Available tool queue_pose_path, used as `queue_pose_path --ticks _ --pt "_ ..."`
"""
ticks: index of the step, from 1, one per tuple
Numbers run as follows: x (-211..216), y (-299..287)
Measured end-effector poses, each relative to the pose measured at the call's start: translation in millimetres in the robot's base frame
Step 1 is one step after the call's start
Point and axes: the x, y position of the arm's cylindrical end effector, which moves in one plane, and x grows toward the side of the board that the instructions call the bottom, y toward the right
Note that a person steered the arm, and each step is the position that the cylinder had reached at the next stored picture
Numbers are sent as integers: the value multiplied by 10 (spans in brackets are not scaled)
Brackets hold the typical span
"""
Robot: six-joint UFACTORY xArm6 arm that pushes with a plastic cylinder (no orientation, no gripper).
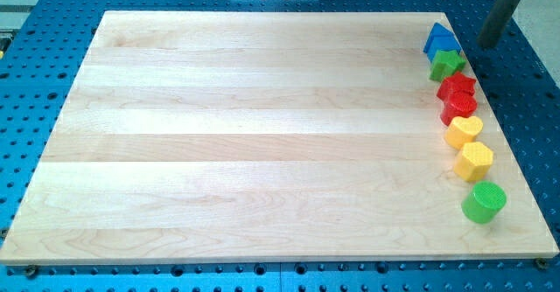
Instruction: Slide the green star to the left side of the blue blocks
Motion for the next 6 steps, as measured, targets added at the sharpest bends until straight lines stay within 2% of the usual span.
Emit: queue_pose_path --ticks 1,4,6 --pt "472 -214" --pt "505 -1211" --pt "1188 -1884"
